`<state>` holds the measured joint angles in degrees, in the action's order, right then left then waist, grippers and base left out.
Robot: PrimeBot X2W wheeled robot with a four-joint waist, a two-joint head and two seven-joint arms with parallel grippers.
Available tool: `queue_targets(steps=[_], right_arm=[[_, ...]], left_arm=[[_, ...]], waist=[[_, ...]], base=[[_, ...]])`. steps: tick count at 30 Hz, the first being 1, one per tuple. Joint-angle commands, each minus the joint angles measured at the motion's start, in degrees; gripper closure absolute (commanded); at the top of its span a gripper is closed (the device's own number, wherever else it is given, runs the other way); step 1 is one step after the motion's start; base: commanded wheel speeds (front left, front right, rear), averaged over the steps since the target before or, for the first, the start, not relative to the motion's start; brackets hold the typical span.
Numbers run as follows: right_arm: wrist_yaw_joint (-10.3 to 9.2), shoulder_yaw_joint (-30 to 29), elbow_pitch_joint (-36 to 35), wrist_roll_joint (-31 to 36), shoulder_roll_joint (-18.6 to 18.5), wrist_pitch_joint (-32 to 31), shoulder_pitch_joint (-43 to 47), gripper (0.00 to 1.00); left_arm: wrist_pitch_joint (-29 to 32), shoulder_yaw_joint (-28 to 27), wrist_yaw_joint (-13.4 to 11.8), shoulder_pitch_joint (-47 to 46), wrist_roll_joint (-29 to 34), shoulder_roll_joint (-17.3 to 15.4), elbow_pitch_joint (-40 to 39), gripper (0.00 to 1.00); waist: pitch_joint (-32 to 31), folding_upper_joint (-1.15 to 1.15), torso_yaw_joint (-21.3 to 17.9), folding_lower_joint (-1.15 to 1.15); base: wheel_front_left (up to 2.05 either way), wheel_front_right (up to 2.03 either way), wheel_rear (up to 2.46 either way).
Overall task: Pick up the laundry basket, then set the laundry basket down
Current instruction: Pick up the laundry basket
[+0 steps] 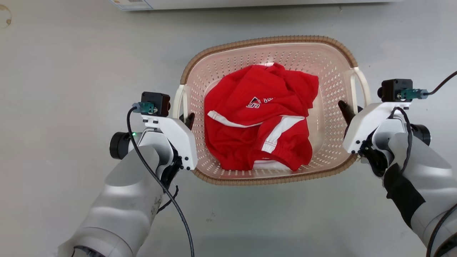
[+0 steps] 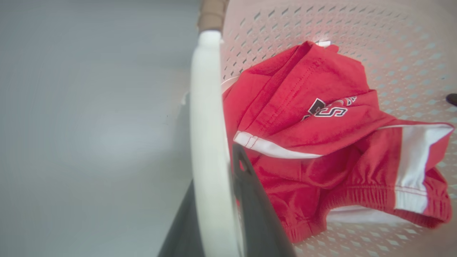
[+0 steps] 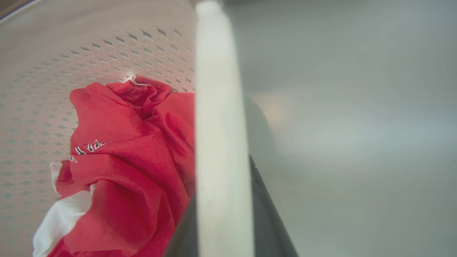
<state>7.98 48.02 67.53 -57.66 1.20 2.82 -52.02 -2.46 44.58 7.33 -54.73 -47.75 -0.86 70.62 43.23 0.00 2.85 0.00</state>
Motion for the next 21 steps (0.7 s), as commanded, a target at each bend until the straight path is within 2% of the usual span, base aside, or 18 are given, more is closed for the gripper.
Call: queue_targets(steps=[1,21], right_arm=[[-0.49,0.17,1.52,-0.76,-4.09,0.20,3.00,1.00],[-0.49,8.05,-0.33,-7.94,-4.08,0.78,14.23,1.00]], left_arm=[[0.15,-0.59,0.15,2.30,-0.10,-5.82,1.40,1.00],[9.25,0.28,0.15,14.72,-8.40,-9.94,1.99,1.00]], waist=[[-1.45,0.00,-0.36,0.00],[-20.48,0.00,-5.20,0.00]], base=[[0.00,0.00,0.00],[0.00,0.00,0.00]])
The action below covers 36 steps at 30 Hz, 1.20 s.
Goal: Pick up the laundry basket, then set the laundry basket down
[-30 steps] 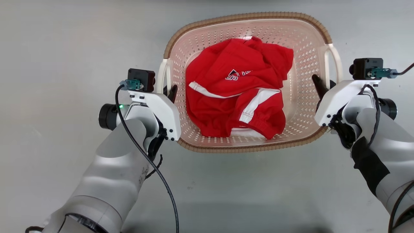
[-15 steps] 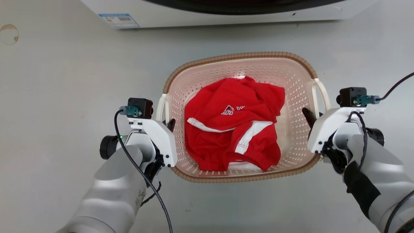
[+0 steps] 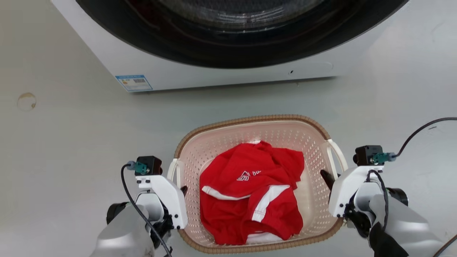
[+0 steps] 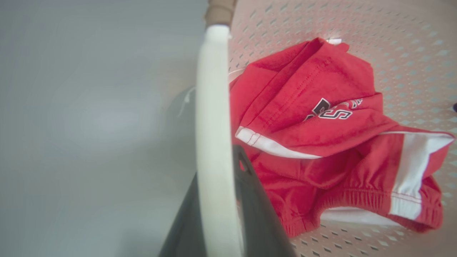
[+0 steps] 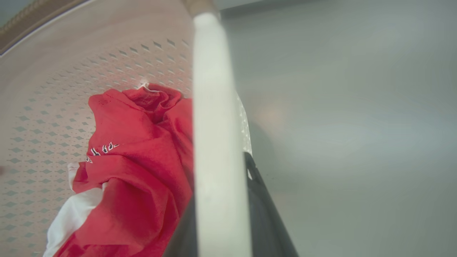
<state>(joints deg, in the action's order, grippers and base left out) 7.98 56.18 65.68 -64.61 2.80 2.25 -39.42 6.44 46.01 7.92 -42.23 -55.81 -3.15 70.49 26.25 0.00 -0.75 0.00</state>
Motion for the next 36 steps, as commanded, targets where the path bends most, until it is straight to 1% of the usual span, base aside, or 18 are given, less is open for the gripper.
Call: queue_targets(steps=[1,5,9,17,19,23,28,36], right_arm=[[-0.49,0.33,1.36,-1.45,-5.68,1.37,2.37,1.00],[-0.49,1.78,1.04,-3.66,-5.68,1.40,5.40,1.00],[-0.49,3.26,1.60,-5.73,-5.68,0.44,8.04,1.00],[-0.49,5.75,3.12,-8.86,-5.68,0.27,11.71,1.00],[-0.49,6.05,3.28,-9.23,-5.68,0.20,12.25,1.00],[-0.49,7.63,3.93,-10.97,-5.68,-0.84,14.72,1.00],[-0.49,8.98,4.72,-12.28,-5.68,-2.11,14.85,1.00],[-0.49,10.75,5.06,-13.89,-5.67,-1.52,14.09,1.00]], left_arm=[[0.49,-1.13,-0.43,2.93,-0.67,-7.90,2.12,1.00],[1.41,-1.00,-0.43,5.95,-1.94,-8.67,2.15,1.00],[3.66,-0.87,-0.43,8.59,-3.19,-9.28,2.31,1.00],[7.74,-0.43,-0.43,12.47,-4.80,-9.85,2.69,1.00],[8.21,-0.35,-0.43,12.96,-4.94,-9.94,2.74,1.00],[11.24,-0.17,-0.43,15.13,-5.69,-10.53,3.03,1.00],[13.64,-0.01,-0.48,15.15,-5.92,-11.30,3.20,1.00],[13.06,0.21,-0.56,14.34,-5.79,-11.45,3.29,1.00]], waist=[[-4.65,0.00,-1.90,0.00],[-9.07,0.00,-2.90,0.00],[-12.85,0.00,-3.46,0.00],[-20.51,0.00,-3.01,0.00],[-21.58,0.00,-2.90,0.00],[-25.83,0.00,-2.40,0.00],[-26.98,0.00,-1.91,0.00],[-27.04,0.00,-1.14,0.00]], base=[[0.00,0.00,0.00],[0.00,0.00,0.00],[0.00,0.00,0.00],[0.00,0.00,0.00],[0.00,0.00,0.00],[0.00,0.00,0.00],[0.00,0.00,0.00],[0.00,0.00,0.00]])
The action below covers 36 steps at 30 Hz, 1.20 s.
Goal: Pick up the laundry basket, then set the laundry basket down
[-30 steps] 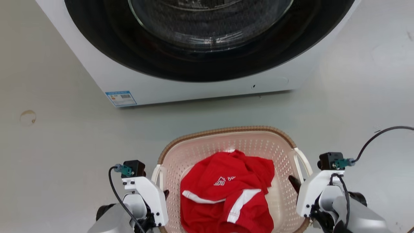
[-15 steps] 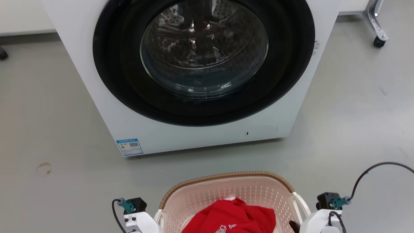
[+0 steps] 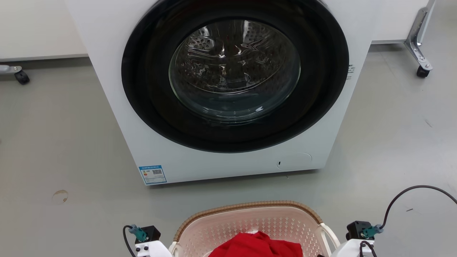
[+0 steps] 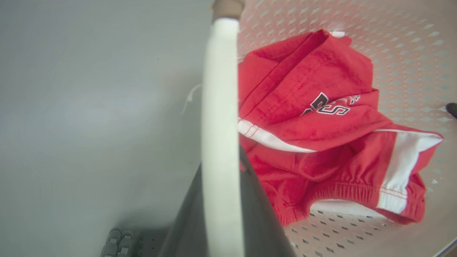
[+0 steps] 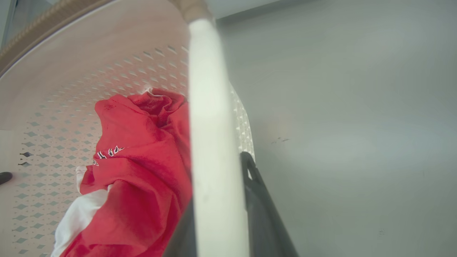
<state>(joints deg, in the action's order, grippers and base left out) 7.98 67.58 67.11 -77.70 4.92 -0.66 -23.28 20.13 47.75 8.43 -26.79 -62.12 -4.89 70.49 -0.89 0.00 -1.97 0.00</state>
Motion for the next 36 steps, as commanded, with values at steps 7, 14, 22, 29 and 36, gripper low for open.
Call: queue_targets(steps=[7,14,22,29,36], right_arm=[[-0.49,0.86,3.68,-1.75,-7.79,2.78,-2.87,1.00],[-0.49,2.01,4.35,-2.53,-7.79,3.13,-2.96,1.00],[-0.49,2.92,4.70,-3.38,-7.79,3.20,-3.28,1.00],[-0.49,3.52,4.60,-3.92,-7.79,3.17,-3.20,1.00],[-0.49,4.05,4.60,-4.57,-7.79,3.07,-3.11,1.00]], left_arm=[[-1.84,-1.06,-1.50,-2.08,1.06,-9.39,3.34,1.00],[-2.85,-0.82,-2.05,-2.12,1.21,-8.91,3.39,1.00],[-3.37,-0.58,-2.12,-2.42,1.30,-8.93,3.42,1.00],[-3.52,-0.40,-2.12,-2.73,1.33,-8.92,3.43,1.00],[-3.30,-0.33,-2.26,-2.86,1.17,-8.98,3.44,1.00]], waist=[[0.80,0.00,0.71,0.00],[0.86,0.00,1.43,0.00],[0.99,0.00,1.67,0.00],[1.13,0.00,1.64,0.00],[1.14,0.00,1.49,0.00]], base=[[0.00,0.00,0.00],[0.00,0.00,0.00],[0.00,0.00,0.00],[0.00,0.00,0.00],[0.00,0.00,0.00]])
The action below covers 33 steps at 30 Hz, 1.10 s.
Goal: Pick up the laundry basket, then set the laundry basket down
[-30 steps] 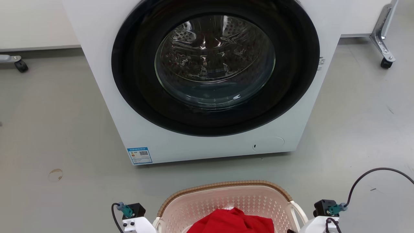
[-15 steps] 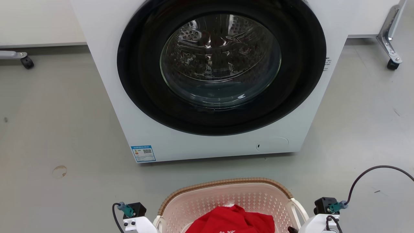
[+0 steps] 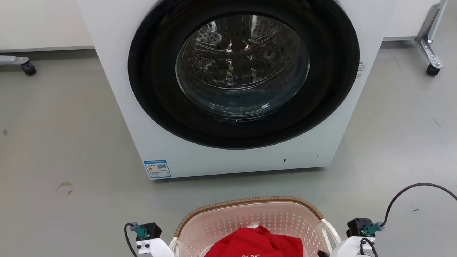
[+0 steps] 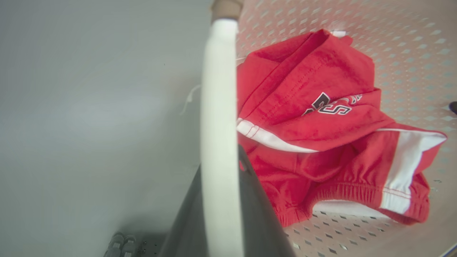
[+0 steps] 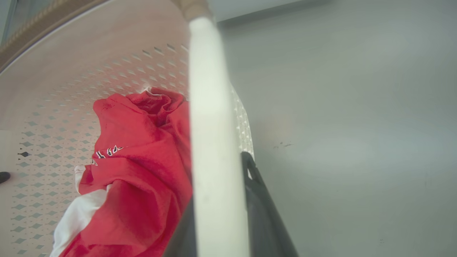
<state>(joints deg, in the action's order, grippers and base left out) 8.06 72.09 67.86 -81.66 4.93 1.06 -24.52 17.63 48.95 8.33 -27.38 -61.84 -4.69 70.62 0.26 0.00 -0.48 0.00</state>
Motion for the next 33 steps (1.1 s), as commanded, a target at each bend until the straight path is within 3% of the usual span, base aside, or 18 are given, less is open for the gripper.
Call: queue_targets(steps=[1,33], right_arm=[[-0.57,-0.39,3.83,-0.71,-7.81,1.34,-1.90,1.00],[-0.57,0.92,3.73,-1.86,-7.80,1.47,-1.66,1.00]], left_arm=[[-0.74,-1.51,-2.19,-2.27,0.87,-9.21,3.32,1.00],[-0.53,-0.69,-2.29,-2.23,0.66,-9.39,3.34,1.00]], waist=[[-0.01,0.00,-0.04,0.00],[-0.23,0.00,0.32,0.00]], base=[[0.00,0.00,0.00],[0.00,0.00,0.00]])
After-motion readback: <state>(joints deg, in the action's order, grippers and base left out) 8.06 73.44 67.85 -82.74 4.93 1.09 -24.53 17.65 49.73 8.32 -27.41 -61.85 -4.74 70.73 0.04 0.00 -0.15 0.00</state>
